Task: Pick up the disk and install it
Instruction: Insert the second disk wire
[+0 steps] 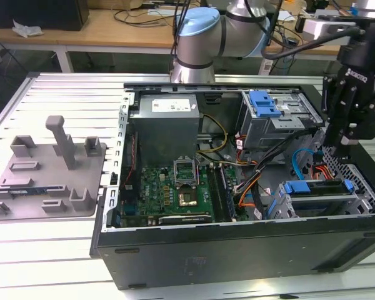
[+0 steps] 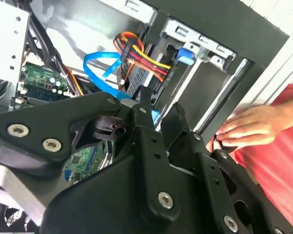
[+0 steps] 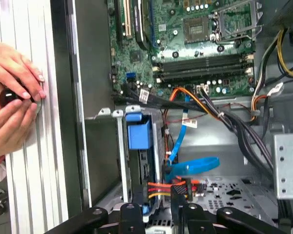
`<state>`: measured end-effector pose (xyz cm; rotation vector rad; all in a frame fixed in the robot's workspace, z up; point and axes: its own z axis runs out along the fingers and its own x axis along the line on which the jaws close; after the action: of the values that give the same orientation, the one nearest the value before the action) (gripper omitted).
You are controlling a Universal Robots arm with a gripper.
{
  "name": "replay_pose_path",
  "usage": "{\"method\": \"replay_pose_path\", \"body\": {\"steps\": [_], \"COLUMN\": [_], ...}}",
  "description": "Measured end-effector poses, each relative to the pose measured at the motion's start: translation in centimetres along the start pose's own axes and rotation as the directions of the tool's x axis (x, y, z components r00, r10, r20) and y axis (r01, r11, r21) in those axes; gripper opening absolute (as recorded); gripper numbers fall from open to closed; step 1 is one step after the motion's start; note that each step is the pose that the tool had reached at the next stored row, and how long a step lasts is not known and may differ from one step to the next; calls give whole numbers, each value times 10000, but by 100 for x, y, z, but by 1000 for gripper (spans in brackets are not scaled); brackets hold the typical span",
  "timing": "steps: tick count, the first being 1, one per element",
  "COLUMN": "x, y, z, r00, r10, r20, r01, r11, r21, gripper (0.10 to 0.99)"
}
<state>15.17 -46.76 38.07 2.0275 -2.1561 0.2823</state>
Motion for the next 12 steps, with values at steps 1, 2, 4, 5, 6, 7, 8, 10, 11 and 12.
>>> {"method": "replay_pose_path", "body": {"steps": [1,2,4,5,6,7,8,10,11,12], "x": [-18,-31,-43,-48,-53,-55,-56,-55,-57,-58], "y": [12,22,37,46,55,64,69,84,85,85], "z": [3,9,38,58,73,78,80,80,82,87], "r00": [10000,10000,10000,10000,10000,10000,10000,10000,10000,10000], "r10": [0,-1,0,-1,-1,-1,0,-1,3,17], "r20": [-54,-83,-96,-97,-97,-97,-94,-97,-96,-97], "r01": [0,1,0,1,1,1,1,1,-3,-17], "r11": [10000,10000,10000,10000,10000,10000,10000,10000,10000,10000], "r21": [4,6,6,6,7,6,6,6,6,2], "gripper": [361,361,361,361,361,361,361,361,361,361]}}
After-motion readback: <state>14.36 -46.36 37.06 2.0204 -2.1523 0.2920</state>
